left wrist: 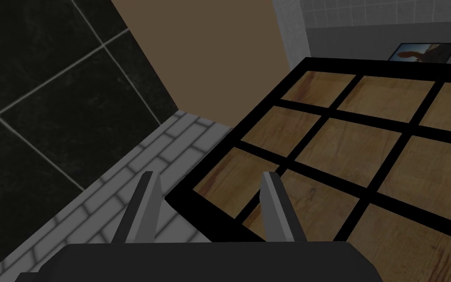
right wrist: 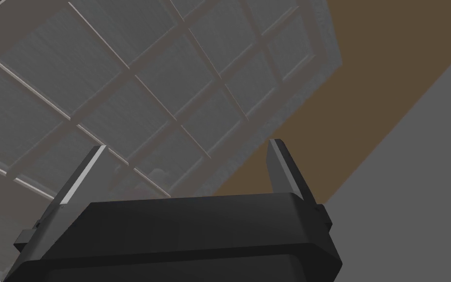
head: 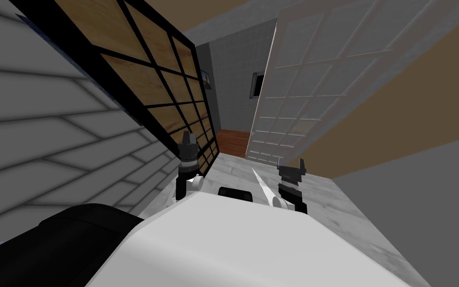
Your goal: Pull the door open
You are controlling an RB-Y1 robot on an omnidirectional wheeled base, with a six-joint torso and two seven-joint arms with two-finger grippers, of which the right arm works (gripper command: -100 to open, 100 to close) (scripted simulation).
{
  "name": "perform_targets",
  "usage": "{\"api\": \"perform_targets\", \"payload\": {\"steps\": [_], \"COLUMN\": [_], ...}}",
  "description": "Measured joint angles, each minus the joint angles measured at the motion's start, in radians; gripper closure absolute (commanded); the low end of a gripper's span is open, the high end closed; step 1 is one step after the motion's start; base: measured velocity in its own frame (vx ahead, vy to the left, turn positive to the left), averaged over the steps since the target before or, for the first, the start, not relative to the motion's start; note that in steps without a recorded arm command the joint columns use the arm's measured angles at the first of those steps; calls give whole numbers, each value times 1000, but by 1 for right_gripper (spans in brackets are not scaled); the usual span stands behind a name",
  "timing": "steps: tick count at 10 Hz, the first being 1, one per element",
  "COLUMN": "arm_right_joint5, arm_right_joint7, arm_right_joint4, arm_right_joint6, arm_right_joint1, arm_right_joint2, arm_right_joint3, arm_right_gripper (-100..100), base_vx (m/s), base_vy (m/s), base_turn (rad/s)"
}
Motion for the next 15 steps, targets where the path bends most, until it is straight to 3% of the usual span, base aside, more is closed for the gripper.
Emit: {"api": "perform_targets", "payload": {"steps": [15], "arm_right_joint5": [-158], "arm_right_joint7": [-301], "arm_right_joint4": [256], "arm_right_joint6": [-117], "arm_right_joint1": [6], "arm_right_joint2": [-44], "arm_right_joint3": [10], "arm_right_gripper": [-100], "base_vx": [107], "base_vy": [4], "base_turn": [115]}}
